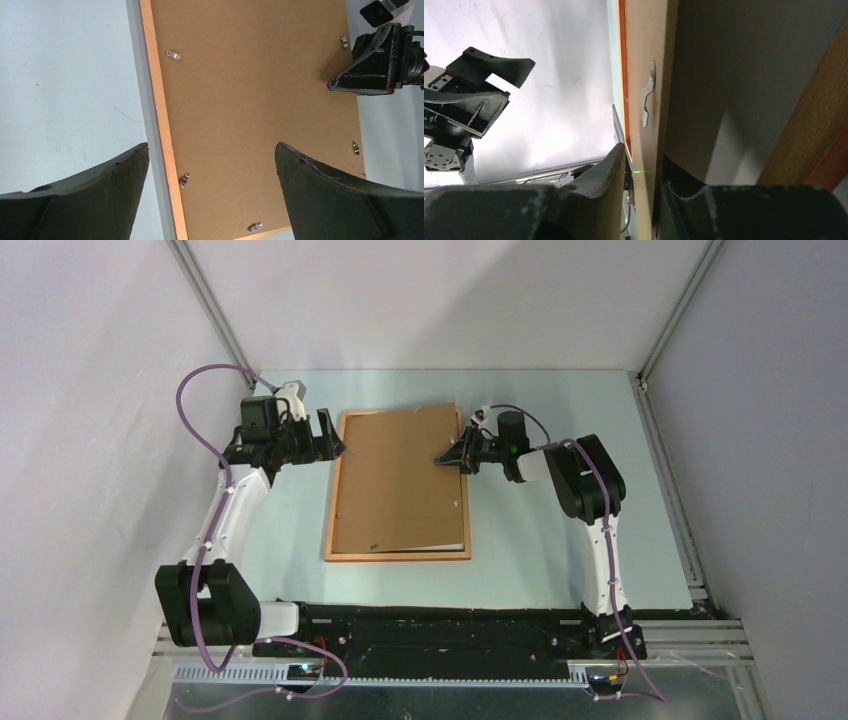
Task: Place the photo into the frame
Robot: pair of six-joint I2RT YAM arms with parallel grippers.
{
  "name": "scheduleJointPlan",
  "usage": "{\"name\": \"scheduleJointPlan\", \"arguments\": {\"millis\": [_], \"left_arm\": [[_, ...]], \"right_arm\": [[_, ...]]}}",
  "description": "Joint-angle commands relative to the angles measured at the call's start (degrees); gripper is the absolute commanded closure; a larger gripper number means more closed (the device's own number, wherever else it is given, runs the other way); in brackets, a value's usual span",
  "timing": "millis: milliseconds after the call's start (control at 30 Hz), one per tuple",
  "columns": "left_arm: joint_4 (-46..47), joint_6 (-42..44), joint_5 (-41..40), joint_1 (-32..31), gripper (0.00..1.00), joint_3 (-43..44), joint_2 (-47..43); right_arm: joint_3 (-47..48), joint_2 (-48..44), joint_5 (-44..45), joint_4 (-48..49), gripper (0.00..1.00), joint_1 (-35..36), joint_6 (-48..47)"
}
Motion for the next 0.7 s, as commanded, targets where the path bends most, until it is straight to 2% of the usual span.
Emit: {"name": "scheduleJointPlan", "arguments": {"millis": [0,100,300,433,667], "left_arm": [[1.25,-0.12,0.87,0.33,0.00,-0.60,-0.85],[1.26,-0.12,0.84,0.37,0.00,-0.55,-0.93],[1.26,-0.03,0.88,0.35,0.00,-0.66,-0.89],[1.22,-0.03,1.00,0.35,0.00,-0.61,-0.87],[1.21,-0.03,1.40,0.30,0.00,-0.72,-0.87]], "right_arm": [[2.11,-0.09,-0.87,0.06,0.68,0.24,-2.14],[2.16,-0.23,-0.61,-0.64,0.63,0.36,-2.67],[2.19,-1.01,0.11,-3.34,0.46,0.65,-4.75],[3.30,-1.62,1.03,-8.89,0.37,0.69,-7.54],[7.83,-1.25,1.74,-17.54,0.30,1.08,-12.68]]}}
